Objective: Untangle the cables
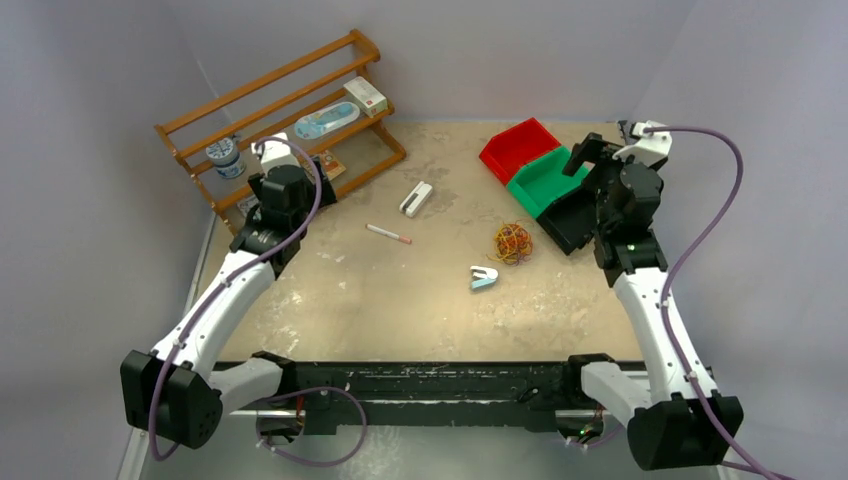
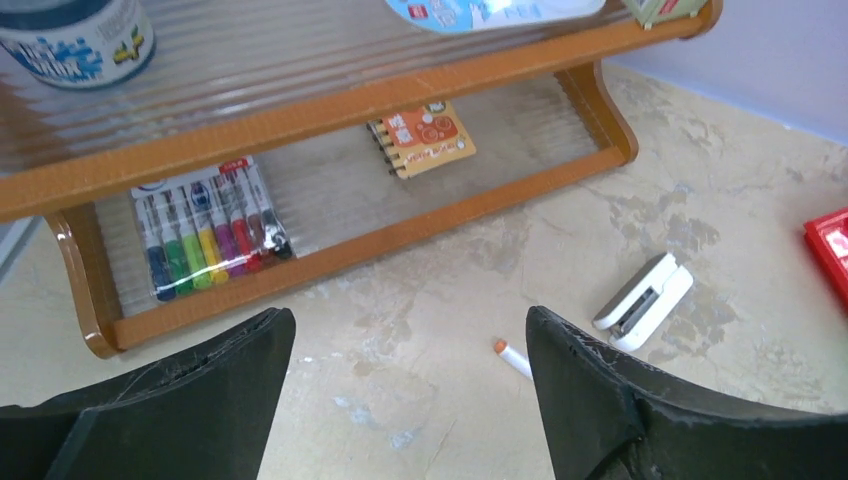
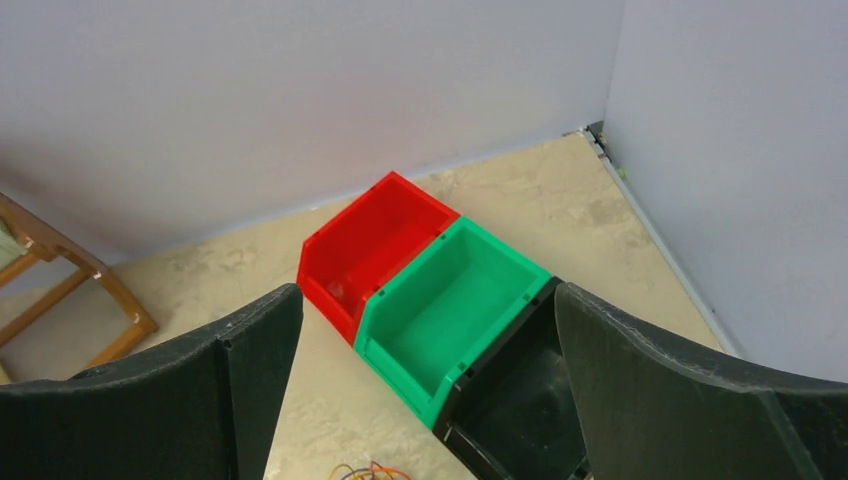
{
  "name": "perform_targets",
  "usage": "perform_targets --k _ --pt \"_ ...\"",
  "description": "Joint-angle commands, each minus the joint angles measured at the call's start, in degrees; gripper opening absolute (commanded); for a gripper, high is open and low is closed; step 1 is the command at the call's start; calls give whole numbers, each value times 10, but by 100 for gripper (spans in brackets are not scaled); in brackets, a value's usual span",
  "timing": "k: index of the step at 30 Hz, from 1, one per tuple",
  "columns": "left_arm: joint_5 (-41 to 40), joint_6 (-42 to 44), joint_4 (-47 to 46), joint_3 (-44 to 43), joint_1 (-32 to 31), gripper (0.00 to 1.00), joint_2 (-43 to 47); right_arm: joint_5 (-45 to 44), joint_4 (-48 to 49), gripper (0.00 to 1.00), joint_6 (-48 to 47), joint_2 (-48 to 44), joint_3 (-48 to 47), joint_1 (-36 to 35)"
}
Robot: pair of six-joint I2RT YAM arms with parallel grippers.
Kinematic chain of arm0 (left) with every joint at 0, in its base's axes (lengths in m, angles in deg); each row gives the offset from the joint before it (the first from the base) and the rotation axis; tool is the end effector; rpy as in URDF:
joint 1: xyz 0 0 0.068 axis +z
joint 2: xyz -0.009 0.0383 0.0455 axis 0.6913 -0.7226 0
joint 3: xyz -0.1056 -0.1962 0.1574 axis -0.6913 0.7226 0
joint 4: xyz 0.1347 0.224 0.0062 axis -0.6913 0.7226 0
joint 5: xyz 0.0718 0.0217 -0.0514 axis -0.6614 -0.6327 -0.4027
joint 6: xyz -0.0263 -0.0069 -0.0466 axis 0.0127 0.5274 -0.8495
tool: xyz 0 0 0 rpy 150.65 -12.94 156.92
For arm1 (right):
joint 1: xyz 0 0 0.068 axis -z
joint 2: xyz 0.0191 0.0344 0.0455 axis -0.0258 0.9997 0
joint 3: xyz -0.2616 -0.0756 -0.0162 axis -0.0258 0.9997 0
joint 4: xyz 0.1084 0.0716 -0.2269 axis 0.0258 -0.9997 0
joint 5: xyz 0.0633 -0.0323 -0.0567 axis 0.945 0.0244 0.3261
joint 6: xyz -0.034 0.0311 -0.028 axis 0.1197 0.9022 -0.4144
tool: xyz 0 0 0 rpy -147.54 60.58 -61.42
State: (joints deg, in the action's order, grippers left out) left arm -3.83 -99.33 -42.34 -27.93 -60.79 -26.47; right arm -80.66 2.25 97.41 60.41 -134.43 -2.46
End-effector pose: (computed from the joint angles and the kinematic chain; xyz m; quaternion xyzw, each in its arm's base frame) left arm 0.2439 -0.0588 0.3210 -0.1757 0.8008 -0.0194 0.5723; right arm 0.2320 0.0056 0.3881 0.1512 0.6580 0.0020 0.7377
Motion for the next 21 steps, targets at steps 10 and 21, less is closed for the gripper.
perform_targets --k 10,21 --pt "-77 -50 -2 -97 -6 93 -38 98 -4 99 34 27 -78 38" --pt "-23 -1 6 -98 3 95 -54 129 -132 99 16 86 -142 39"
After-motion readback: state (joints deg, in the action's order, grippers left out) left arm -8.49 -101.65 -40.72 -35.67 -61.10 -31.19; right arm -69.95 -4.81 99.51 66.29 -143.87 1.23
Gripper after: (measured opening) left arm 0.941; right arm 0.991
